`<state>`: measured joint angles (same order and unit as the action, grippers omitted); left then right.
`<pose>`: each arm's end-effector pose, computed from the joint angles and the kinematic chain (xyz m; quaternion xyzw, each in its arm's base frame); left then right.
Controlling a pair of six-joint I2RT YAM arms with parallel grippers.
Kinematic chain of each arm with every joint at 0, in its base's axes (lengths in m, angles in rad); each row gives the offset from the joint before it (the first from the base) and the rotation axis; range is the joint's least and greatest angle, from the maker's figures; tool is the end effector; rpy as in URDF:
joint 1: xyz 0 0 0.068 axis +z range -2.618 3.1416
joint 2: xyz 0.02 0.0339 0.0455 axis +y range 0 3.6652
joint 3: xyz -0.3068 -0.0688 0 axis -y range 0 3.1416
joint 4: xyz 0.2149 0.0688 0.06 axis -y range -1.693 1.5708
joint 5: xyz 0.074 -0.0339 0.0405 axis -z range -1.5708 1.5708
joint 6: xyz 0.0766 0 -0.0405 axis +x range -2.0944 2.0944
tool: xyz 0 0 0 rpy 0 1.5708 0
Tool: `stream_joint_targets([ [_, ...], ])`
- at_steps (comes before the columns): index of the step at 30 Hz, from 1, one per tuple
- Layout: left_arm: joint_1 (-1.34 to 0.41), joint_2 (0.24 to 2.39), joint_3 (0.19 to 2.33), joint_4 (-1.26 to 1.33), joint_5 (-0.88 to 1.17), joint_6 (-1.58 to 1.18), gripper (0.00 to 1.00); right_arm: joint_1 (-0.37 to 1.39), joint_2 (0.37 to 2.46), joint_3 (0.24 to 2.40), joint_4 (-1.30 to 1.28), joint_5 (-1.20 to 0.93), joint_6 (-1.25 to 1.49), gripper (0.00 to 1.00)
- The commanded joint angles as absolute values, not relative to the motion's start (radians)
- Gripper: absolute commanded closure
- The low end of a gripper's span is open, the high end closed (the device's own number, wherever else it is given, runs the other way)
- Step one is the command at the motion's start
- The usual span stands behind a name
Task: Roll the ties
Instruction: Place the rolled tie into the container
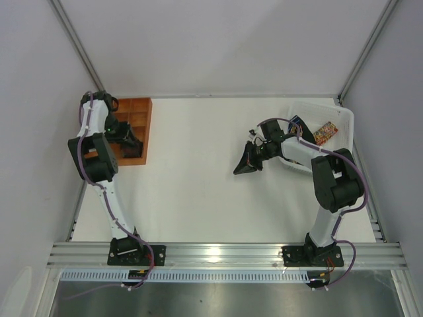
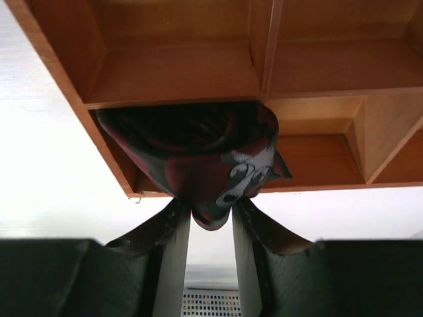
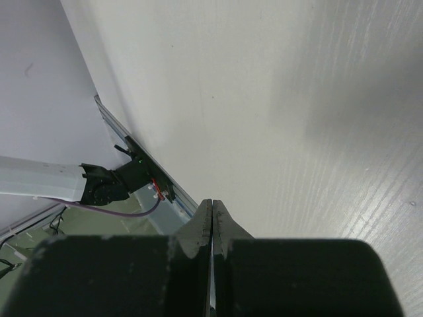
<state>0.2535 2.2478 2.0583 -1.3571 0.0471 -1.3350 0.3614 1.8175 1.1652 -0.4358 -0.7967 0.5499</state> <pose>0.4251 0.1064 0.2206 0.7129 -0.7008 0.0264 0.0018 0.3186 0.1790 0.2153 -0.0081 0.8997 0.4352 0.0321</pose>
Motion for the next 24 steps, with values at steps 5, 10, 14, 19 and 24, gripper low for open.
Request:
stream_joint_targets([
  [5, 0.262, 2.315, 2.071, -1.456, 0.04, -1.339, 0.64, 0.359, 1.829, 1.167, -0.428, -0.811, 0.555, 1.0],
  [10, 0.262, 2.286, 2.083, -1.46, 0.051, -1.339, 0.59, 0.359, 1.829, 1.167, -0.43, -0.811, 0.555, 1.0],
  [14, 0.262, 2.237, 2.101, -1.463, 0.055, -1.341, 0.52, 0.359, 1.83, 1.169, -0.423, -0.815, 0.557, 1.0],
  [19, 0.261, 2.18, 2.095, -1.463, 0.067, -1.338, 0.34, 0.357, 1.827, 1.167, -0.425, -0.818, 0.557, 1.0],
  [24, 0.25, 2.113, 2.088, -1.463, 0.077, -1.31, 0.25, 0.359, 1.825, 1.169, -0.425, -0.821, 0.557, 1.0],
])
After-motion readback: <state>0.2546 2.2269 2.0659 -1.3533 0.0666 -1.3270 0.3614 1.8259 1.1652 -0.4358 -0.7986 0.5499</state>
